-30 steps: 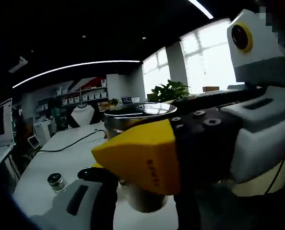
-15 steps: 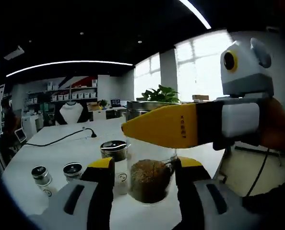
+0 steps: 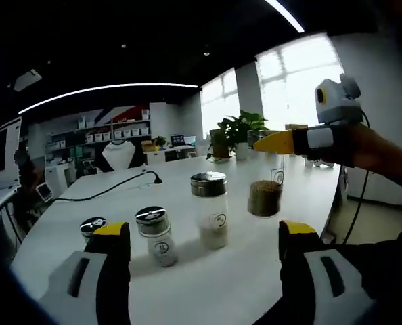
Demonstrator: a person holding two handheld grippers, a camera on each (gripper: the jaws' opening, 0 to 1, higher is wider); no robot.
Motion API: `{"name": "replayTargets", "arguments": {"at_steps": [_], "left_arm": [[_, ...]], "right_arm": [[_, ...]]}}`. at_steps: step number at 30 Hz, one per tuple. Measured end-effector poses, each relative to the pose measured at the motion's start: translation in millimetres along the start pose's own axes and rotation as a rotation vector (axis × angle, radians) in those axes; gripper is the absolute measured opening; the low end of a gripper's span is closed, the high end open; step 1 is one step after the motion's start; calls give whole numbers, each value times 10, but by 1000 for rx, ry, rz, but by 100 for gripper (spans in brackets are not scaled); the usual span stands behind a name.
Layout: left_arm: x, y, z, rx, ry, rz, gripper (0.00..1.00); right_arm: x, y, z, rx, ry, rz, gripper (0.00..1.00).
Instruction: Rotate the seasoning bottle until the label or dispensing opening points toward the visible target arrow and the bottle remains upright within the marked orientation range
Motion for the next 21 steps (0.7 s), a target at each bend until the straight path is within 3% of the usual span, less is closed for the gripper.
{"name": "replayTargets", "arguments": {"at_steps": [6, 9, 11, 15, 21], "left_arm": [[-206, -178, -6, -39, 63, 73, 98], [-299, -251, 3, -32, 57, 79, 97], [-473, -375, -44, -40, 33, 115, 98], [-588, -450, -80, -44, 4, 150, 98], [-799, -530, -182, -103, 39, 181, 98]], "right_arm": [[220, 37, -158, -39, -20, -43, 37], [277, 65, -186, -42, -79, -18, 37], [384, 93, -200, -46, -98, 7, 37], [433, 148, -258, -38, -66, 27, 37], [498, 267, -354, -53, -47, 33, 37]]}}
Point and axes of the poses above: the point that each gripper's makers call its tool centre point, and the gripper's own axes: y roughly forward along the fingers, x roughly to its right, z roughly out of its top, the point moved 5 cm from there along -y, roughly backward along the fingers, and after that the axes turned 2 degrees about -x, right-handed, at the moved point
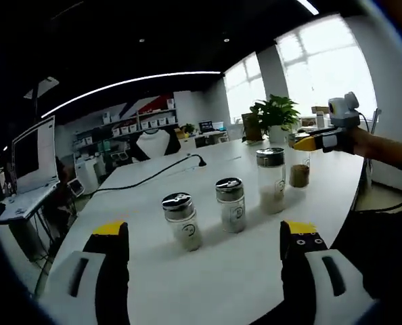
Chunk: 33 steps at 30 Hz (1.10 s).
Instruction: Rotate the seasoning bottle until the label or dispensing opening points toward the visible target arrow and the bottle remains upright within the marked orientation range
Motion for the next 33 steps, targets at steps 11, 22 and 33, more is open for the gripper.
{"name": "replayTargets", "arguments": {"at_steps": [11, 22, 33], "left_arm": [[-297, -113, -70, -19, -29, 95, 98], [-211, -84, -89, -23, -32, 68, 99], [-237, -139, -62, -7, -59, 65, 100]], "right_arm": [[45, -54, -135, -27, 21, 7, 38], [0, -1, -254, -74, -9, -30, 48], [-172, -245, -307, -53, 61, -64, 60]]}}
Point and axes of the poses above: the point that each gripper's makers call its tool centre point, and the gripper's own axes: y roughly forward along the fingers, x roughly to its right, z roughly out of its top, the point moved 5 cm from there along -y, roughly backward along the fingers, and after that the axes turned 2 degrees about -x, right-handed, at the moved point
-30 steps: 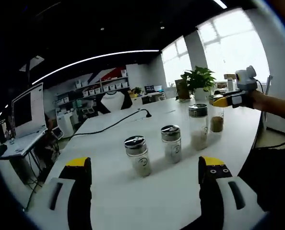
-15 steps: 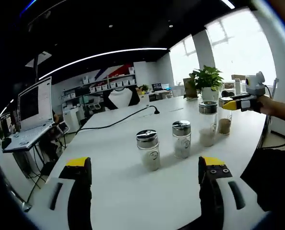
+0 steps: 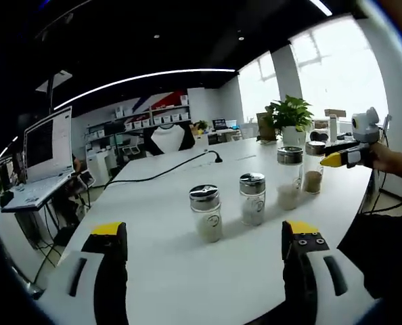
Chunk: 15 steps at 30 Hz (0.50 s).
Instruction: Rotate the seasoning bottle until the label or dispensing opening points toward the visible target arrow and the bottle remains upright within the marked orientation range
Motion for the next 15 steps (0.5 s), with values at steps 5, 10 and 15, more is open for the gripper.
{"name": "replayTargets", "arguments": {"at_steps": [5, 10, 15], "left_arm": [[31, -6, 15, 11, -8, -15, 100], [105, -32, -15, 14, -13, -42, 100], [129, -77, -65, 9, -19, -52, 100]], "right_arm": [[-118, -165, -56, 4, 33, -15, 62], [-247, -325, -78, 30, 74, -33, 67], [-328, -459, -95, 34, 67, -66, 68]]}}
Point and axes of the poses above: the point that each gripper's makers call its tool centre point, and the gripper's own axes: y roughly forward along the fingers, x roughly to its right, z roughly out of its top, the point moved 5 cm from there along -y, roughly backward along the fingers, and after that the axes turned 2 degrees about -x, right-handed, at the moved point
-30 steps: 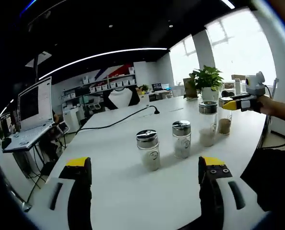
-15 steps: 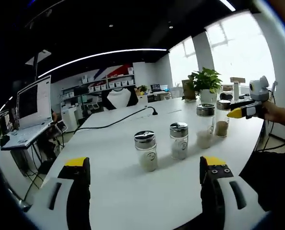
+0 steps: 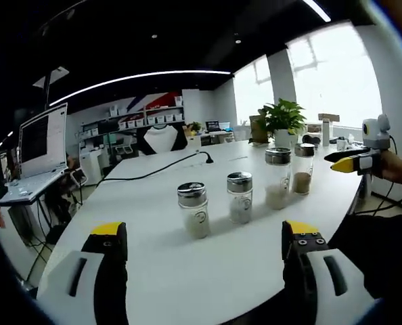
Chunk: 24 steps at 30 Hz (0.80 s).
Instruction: Rotate the seasoning bottle until the label or dispensing opening points toward the visible target arrow and the bottle remains upright within the marked orientation range
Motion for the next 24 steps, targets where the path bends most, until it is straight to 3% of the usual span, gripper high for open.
{"name": "replayTargets", "arguments": {"at_steps": [11, 24], "left_arm": [[-47, -99, -80, -26, -16, 14, 100], [-45, -88, -65, -31, -20, 23, 100]], "right_arm": [[-61, -226, -123, -27, 2, -65, 67], [-80, -228, -112, -30, 6, -48, 66]]}}
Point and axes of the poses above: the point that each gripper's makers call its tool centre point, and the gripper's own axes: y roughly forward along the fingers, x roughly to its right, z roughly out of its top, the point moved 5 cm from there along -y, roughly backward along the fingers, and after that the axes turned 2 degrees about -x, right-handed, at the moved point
